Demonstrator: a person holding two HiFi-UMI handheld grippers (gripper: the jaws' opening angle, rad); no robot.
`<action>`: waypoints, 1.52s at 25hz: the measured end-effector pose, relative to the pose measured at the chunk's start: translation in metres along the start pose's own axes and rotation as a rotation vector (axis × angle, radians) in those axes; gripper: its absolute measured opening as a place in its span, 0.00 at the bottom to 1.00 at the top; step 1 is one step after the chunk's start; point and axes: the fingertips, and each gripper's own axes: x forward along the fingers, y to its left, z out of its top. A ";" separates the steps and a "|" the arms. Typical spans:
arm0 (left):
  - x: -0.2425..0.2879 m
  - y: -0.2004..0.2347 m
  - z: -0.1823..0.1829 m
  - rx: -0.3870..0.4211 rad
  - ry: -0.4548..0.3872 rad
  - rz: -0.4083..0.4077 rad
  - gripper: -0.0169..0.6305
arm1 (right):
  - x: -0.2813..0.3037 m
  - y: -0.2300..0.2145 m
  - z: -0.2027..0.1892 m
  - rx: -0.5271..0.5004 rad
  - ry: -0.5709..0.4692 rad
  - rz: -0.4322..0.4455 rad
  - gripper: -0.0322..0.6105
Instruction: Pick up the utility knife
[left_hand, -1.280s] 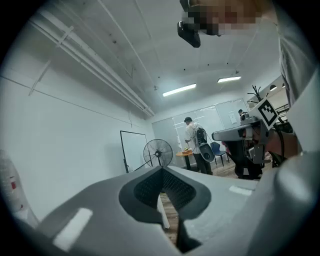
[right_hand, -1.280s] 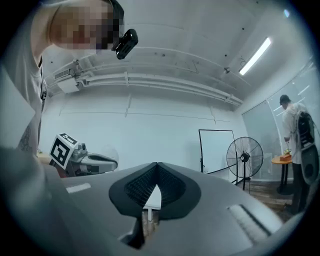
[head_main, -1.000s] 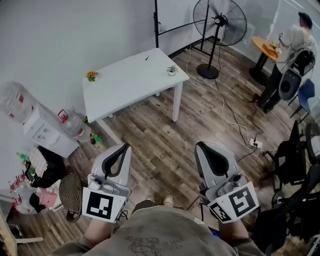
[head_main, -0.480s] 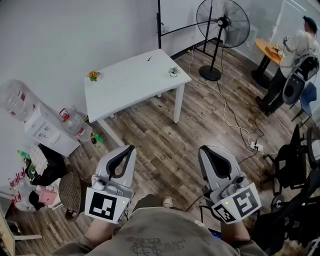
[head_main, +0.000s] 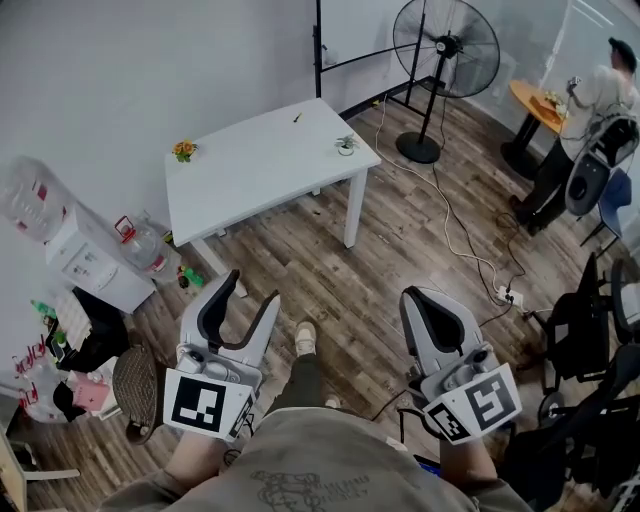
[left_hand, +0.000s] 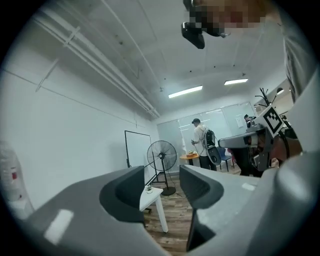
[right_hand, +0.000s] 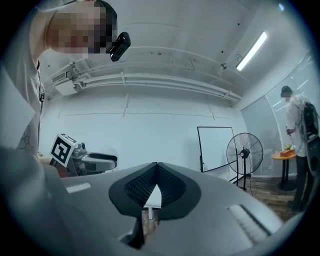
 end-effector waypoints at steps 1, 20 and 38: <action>0.003 0.004 -0.004 -0.017 0.008 0.000 0.36 | 0.003 -0.003 0.000 -0.001 -0.001 -0.005 0.10; 0.154 0.153 -0.030 -0.073 0.028 0.018 0.36 | 0.195 -0.079 -0.016 -0.013 0.064 -0.019 0.10; 0.308 0.291 -0.052 -0.071 0.041 -0.029 0.33 | 0.382 -0.147 -0.032 -0.048 0.148 -0.047 0.09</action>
